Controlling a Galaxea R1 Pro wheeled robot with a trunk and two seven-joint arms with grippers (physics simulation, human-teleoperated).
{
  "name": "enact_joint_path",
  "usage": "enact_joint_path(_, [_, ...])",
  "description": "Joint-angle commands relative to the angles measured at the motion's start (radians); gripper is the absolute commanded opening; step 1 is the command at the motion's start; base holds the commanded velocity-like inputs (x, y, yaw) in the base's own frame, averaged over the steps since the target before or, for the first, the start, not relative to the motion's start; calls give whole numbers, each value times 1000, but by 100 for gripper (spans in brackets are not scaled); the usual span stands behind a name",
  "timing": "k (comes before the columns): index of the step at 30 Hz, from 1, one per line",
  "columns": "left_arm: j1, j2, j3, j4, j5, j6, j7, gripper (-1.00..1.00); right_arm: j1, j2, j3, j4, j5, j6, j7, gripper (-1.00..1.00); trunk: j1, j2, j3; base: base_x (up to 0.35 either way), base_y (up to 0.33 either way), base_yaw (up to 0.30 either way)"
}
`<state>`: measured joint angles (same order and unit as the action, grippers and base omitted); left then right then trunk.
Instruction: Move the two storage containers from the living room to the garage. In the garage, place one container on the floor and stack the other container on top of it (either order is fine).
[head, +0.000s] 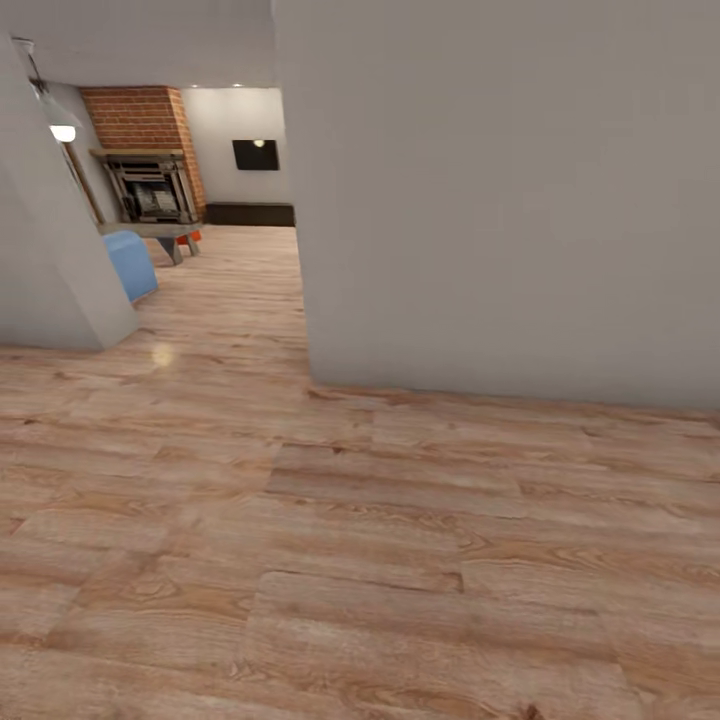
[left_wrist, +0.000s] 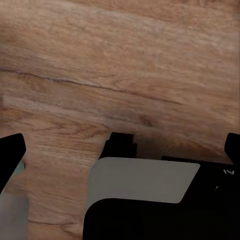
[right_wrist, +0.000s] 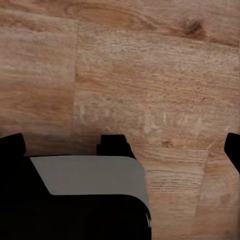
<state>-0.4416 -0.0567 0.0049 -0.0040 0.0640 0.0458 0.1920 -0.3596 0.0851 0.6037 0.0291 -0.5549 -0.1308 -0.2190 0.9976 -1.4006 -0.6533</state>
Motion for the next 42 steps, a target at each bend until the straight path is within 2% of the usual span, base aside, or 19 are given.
enact_joint_path(1, [-1, 0, 0, 0, 7, 3, 3, 100, -1, 1, 8, 3, -10, -6, 0, 100, 1, 0, -1, 321, 0, 269])
enact_joint_path(23, [-1, 0, 0, -1, 7, 3, 3, 100, -1, 0, 8, 3, -10, -6, 0, 100, 1, 0, -1, 321, 0, 262])
enact_joint_path(42, [0, 0, 0, -1, 7, 3, 3, 100, -1, 1, 8, 3, -10, -6, 0, 100, 1, 0, -1, 321, 0, 17])
